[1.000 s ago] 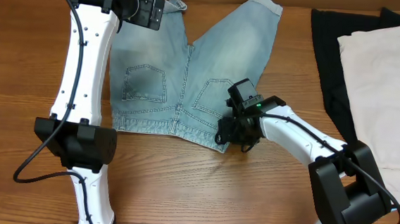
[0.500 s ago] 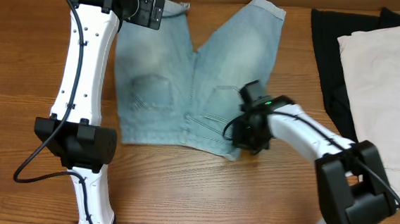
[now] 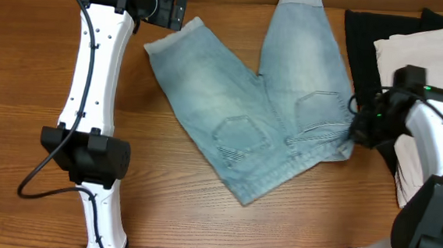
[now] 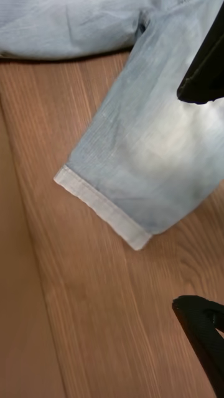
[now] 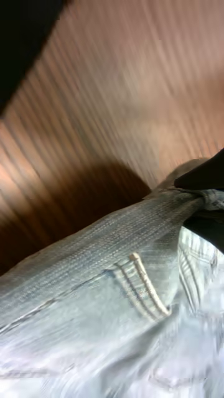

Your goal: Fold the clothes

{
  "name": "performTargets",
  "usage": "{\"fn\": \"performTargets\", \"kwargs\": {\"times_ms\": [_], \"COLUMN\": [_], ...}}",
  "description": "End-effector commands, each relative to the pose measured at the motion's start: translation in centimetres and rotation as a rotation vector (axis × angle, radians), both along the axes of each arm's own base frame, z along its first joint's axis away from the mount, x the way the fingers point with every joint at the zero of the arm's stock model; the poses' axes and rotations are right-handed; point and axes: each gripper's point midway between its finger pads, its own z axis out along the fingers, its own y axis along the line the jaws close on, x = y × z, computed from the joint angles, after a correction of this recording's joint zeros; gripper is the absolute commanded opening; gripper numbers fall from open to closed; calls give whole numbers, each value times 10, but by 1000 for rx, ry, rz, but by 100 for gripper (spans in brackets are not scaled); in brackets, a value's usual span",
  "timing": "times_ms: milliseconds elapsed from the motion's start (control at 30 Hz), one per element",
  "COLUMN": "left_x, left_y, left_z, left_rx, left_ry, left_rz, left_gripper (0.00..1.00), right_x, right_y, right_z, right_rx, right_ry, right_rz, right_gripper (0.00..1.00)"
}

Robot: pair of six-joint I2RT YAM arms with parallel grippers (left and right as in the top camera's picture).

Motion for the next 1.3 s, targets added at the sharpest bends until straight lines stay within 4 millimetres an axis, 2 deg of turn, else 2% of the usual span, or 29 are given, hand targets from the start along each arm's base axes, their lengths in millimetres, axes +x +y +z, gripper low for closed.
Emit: {"fn": "performTargets", "kwargs": {"times_ms": [0,33,67,133,167,200,300,367,467,533,600,667,833,900,1000,1100,1200,1267], "left_x": [11,13,14,14,14,15,21,25,24,24,25,26,29,34,42,44,45,46], "left_y": [-24,-27,-30,-36,-41,-44,-58,-66,-68,-67,-61,-52,-30,-20,-6,-1,4,7], "left_z": [-53,-65,-79,-97,-102,-103,-99,-96,-96,-97,-97,-97,-98,-97,-94,-93,-93,-93], "left_rx": [-46,-51,-47,-28,-20,-18,-22,-24,-23,-15,-14,-14,-15,3,19,20,20,24], "left_ry": [96,121,144,174,178,178,136,110,112,114,115,118,127,110,83,75,73,73], "left_rz": [-80,-91,-99,-134,-156,-160,-183,-195,-200,-195,-184,-169,-130,-106,-75,-64,-55,-50], "left_gripper": [100,100,100,100,100,100,100,100,100,100,100,100,100,100,100,100,100,100], "right_x": [18,22,25,36,46,51,81,101,118,128,145,157,174,174,165,150,122,91], "right_y": [-28,-32,-32,-32,-25,-20,21,55,106,129,157,168,177,181,198,211,234,247], "right_z": [47,61,73,99,112,117,124,121,103,90,61,33,-31,-46,-72,-88,-95,-98], "right_rx": [-56,-66,-73,-85,-89,-88,-93,-97,-75,-62,-64,-96,-120,-104,-63,-53,-21,-25], "right_ry": [-112,-134,-153,-212,-260,-283,-389,-440,-455,-459,-461,-444,-388,-368,-330,-278,-212,-124], "right_rz": [-21,-4,11,20,44,60,178,262,363,402,456,470,470,479,568,632,735,825], "right_gripper": [27,63,80,88,88,89,90,90,90,90,90,88,86,83,81,81,81,81]}}
